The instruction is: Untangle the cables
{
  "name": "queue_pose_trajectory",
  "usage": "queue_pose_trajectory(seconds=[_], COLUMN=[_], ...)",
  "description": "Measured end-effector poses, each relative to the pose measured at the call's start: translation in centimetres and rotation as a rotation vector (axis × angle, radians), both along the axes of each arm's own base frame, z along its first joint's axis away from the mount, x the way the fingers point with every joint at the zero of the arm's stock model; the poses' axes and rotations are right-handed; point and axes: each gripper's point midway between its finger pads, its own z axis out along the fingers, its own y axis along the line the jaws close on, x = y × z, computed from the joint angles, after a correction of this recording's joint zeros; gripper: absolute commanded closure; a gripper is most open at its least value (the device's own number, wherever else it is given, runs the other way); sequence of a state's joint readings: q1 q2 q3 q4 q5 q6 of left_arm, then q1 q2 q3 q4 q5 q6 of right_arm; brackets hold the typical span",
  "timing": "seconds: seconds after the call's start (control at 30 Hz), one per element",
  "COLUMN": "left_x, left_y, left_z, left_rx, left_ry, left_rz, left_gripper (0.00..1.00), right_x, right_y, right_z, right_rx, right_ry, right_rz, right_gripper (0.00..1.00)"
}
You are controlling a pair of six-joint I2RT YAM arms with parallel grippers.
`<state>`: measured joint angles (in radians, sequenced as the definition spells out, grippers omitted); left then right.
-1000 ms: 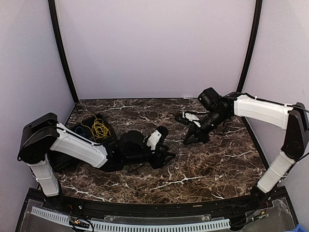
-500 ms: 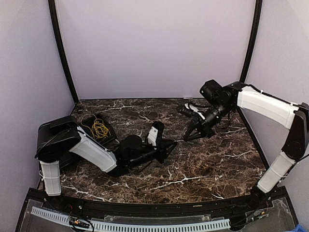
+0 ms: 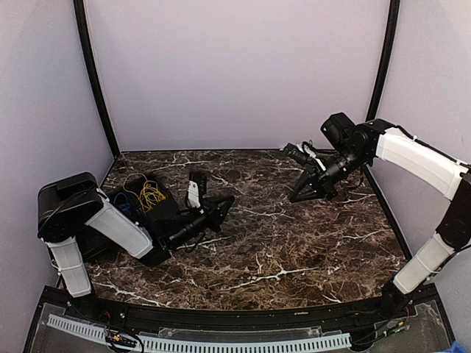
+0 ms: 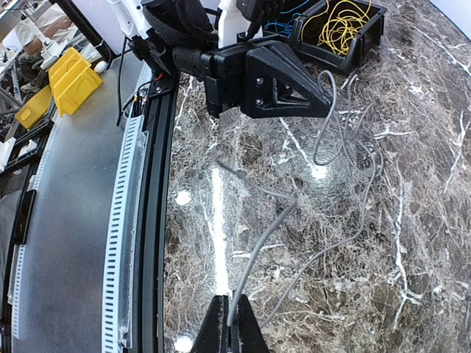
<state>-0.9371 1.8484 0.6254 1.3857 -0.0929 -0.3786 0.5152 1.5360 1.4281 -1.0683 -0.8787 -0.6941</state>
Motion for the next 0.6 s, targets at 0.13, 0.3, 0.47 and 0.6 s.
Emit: queue_pose_trajectory(seconds=[0.13,0.3,0.47,0.6], left_x=[-0.7,-0.7,-0.8,-1.5], left_y=[-0.2,0.8,2.3,3.6], left_z=[1.6,0.9,-0.7,-2.6], left_rx=[-0.017,0.024,0.100,0.157], left_ry=[-0.014,0.023,0.076,0.114], left_rz=[-0.023,0.025,0.070,0.077], left_gripper=[1.00,1.00,1.00,1.00], right_x=[0.2,2.0,7.0,9.7], right_y=[-0.1,-1.3,-6.1,-10.1], right_z=[0.4,1.5,6.0,10.5], right_rx=[0.009,0.026,0.073,0.118], right_ry=[-0.010,-0.045,-0.209,-0.396], right_rz=[-0.014,-0.095,-0.343,-0.538], right_gripper=[1.00,1.00,1.00,1.00])
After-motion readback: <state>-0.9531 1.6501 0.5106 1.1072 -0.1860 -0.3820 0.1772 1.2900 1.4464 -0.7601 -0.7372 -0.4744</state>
